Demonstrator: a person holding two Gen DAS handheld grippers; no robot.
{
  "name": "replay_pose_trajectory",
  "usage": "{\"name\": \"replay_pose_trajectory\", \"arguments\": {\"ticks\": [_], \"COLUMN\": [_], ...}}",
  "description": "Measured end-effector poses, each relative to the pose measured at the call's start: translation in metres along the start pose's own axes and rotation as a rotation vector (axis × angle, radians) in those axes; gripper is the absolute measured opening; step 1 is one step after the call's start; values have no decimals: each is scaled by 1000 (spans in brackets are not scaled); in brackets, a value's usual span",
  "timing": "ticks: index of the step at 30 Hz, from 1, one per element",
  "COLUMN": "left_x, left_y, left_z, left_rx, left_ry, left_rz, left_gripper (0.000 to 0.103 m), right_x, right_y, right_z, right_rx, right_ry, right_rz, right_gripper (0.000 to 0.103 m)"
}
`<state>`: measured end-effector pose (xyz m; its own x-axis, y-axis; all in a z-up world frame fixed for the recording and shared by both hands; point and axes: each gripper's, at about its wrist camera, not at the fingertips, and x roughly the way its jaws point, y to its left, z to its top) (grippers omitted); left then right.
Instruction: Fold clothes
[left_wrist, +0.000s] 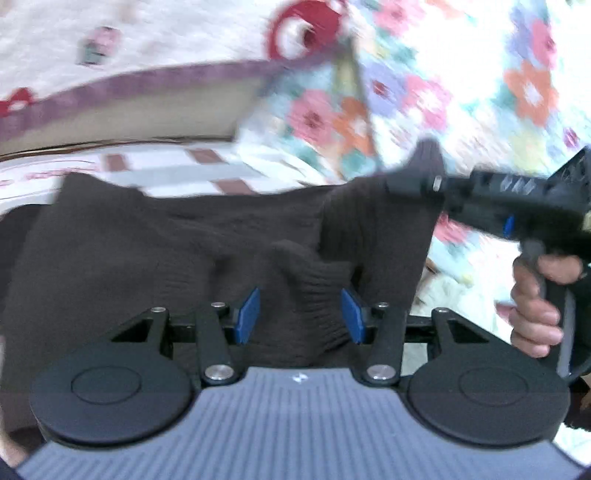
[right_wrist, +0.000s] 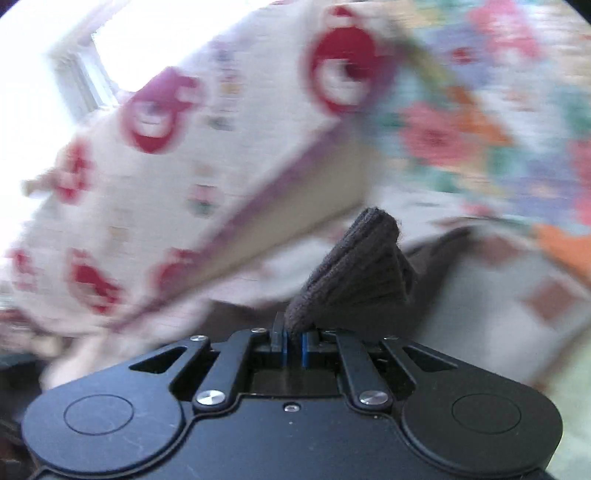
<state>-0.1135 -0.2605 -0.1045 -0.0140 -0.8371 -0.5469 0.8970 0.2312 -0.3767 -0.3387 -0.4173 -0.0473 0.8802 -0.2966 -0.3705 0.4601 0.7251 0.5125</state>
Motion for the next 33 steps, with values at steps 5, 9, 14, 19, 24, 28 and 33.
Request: {"name": "replay_pose_trajectory", "arguments": {"ticks": [5, 9, 14, 19, 24, 28, 33], "left_x": [-44, -79, -86, -71, -57, -45, -17], "left_y": [60, 125, 151, 135, 133, 136, 149], "left_z": [-2, -37, -50, -42, -35, -33, -31], "left_rx": [-245, -590, -655, -533, -547, -538, -649], "left_ry": [37, -11, -61, -70, -73, -17, 115], "left_rz": [243, 315, 243, 232, 110, 60, 72], "left_gripper": [49, 48, 48, 50, 52, 61, 64], "right_x": [72, 124, 166, 185, 184, 186, 186], "right_y": [74, 92, 85, 84, 85, 94, 105], "right_z": [11, -25, -77, -105, -107, -106, -108], "right_rx": [-47, -36, 7, -13, -36, -93, -166], "right_ry": [122, 279, 462, 559, 564, 573, 581], "right_rz": [396, 467, 426, 384, 357, 355, 295], "right_gripper": [10, 9, 10, 10, 10, 10, 10]}}
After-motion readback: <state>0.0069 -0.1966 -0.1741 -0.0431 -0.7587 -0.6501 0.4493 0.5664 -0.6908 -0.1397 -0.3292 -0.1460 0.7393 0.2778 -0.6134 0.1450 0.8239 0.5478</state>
